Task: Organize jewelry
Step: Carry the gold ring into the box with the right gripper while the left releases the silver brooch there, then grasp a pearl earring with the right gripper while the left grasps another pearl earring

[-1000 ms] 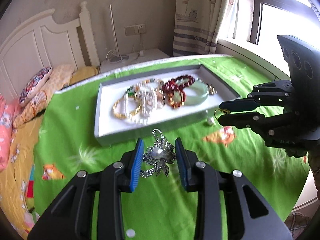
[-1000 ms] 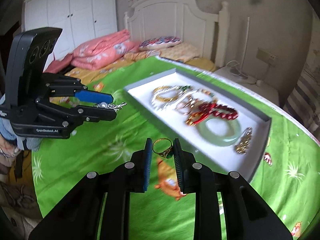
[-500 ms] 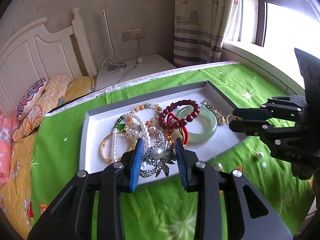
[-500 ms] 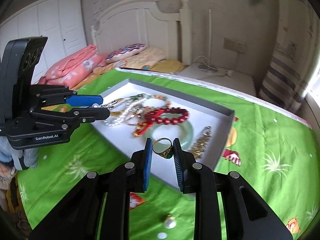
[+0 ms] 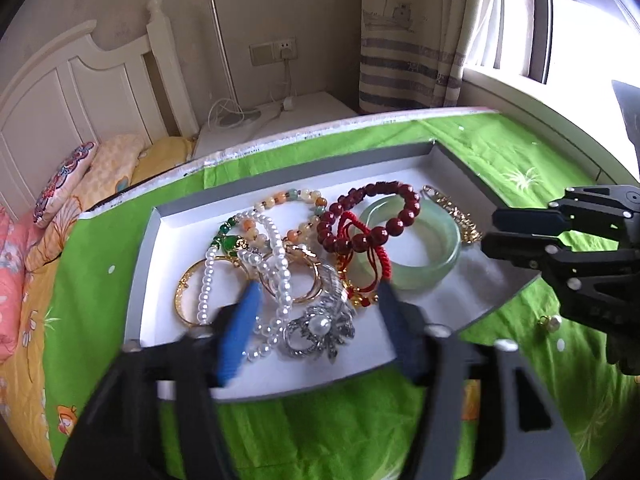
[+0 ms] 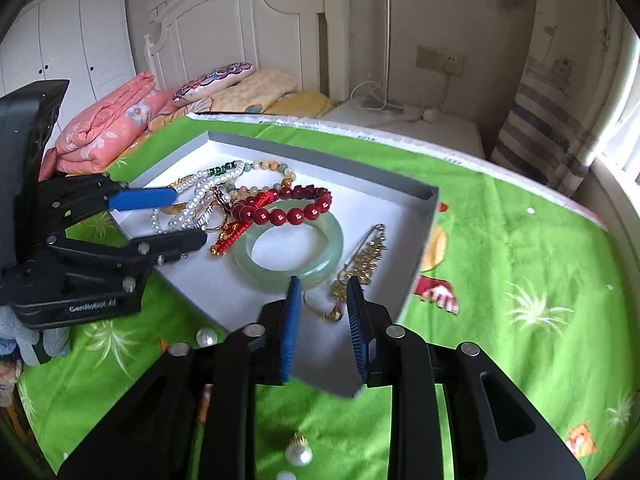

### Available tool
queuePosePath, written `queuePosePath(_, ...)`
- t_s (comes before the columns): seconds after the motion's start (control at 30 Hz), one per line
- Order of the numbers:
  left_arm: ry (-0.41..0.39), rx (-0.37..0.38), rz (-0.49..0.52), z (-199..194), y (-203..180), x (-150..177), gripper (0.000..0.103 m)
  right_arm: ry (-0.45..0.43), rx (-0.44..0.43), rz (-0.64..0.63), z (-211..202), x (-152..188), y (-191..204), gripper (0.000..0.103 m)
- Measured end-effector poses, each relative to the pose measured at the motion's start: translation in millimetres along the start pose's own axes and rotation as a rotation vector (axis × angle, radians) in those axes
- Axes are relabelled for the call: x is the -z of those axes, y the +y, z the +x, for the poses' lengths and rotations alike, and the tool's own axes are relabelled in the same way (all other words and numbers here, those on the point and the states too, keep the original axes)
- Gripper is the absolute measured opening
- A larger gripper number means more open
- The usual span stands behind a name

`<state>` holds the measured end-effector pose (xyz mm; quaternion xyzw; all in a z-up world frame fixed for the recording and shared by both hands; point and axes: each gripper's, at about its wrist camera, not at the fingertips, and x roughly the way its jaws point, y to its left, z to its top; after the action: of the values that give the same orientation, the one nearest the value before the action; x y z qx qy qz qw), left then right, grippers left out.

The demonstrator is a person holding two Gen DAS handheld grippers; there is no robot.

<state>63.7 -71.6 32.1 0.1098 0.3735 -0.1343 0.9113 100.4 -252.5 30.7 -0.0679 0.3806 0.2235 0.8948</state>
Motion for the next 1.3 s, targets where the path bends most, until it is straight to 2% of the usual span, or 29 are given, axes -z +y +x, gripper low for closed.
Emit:
queuePosePath(0.3, -0.032, -0.016, -0.005, -23.1, -3.3, 12.3, 0.074, -0.044, 0.002, 0.054, -41.3, 21.2, -11.2, 0.026)
queuePosePath(0.37, -0.037, -0.02, -0.001, -27.5, -4.9, 15.8, 0.077, -0.043, 0.006, 0.059, -45.6, 27.3, -10.5, 0.03)
queuePosePath(0.67, -0.033, -0.017, -0.017, -43.4, -11.4, 33.0, 0.083, -0.008, 0.007, 0.102, -58.9, 69.5, -2.9, 0.031)
queuePosePath(0.8, -0.018, 0.017, -0.063, -50.4, -12.1, 50.8, 0.087, 0.032, -0.003, 0.122, -58.9, 84.7, 1.8, 0.031)
queuePosePath(0.97, 0.015, 0.047, -0.045, -51.3, -20.0, 68.6, 0.088, 0.094, 0.006, 0.097, -52.1, 88.4, 10.0, 0.031)
queuePosePath(1.2, 0.031, 0.083, 0.01, -47.8, -35.7, 66.1, 0.087, 0.113, 0.044, 0.041, -34.3, 73.0, 20.1, 0.031)
queuePosePath(1.3, 0.045, 0.101, 0.024, -40.4, -43.6, 60.1, 0.081, 0.12, 0.059, 0.011, -27.0, 67.2, 23.2, 0.031)
